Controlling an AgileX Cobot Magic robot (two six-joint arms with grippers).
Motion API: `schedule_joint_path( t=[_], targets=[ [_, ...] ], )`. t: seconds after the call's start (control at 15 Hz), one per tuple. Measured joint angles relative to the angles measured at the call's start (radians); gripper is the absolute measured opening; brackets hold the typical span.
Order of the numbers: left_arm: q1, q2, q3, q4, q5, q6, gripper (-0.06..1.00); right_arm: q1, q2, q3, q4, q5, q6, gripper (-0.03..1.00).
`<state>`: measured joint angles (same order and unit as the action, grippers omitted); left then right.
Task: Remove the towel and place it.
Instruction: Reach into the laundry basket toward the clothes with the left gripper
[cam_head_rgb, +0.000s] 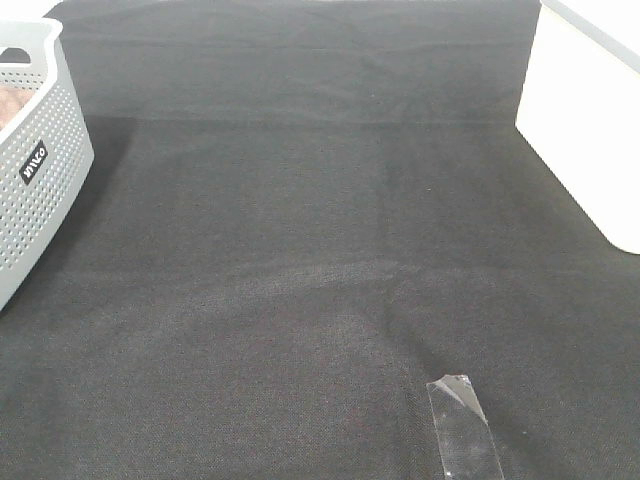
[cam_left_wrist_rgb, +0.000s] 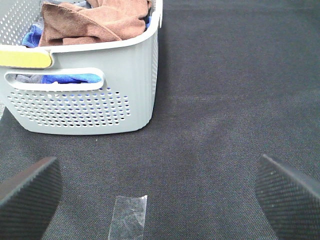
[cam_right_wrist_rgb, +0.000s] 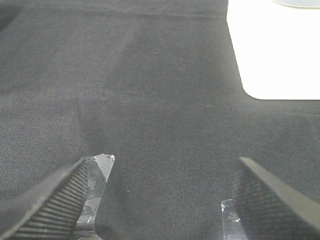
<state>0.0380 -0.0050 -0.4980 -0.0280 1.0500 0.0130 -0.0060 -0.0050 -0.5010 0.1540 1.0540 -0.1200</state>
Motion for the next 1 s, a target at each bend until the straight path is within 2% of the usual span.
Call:
schedule_joint_path(
  t=[1.0],
  targets=[
    [0.0, 0.0, 0.0, 0.0, 0.0, 0.0, 0.99, 0.0, 0.0, 0.0, 0.0, 0.0, 0.0, 0.73]
  ],
)
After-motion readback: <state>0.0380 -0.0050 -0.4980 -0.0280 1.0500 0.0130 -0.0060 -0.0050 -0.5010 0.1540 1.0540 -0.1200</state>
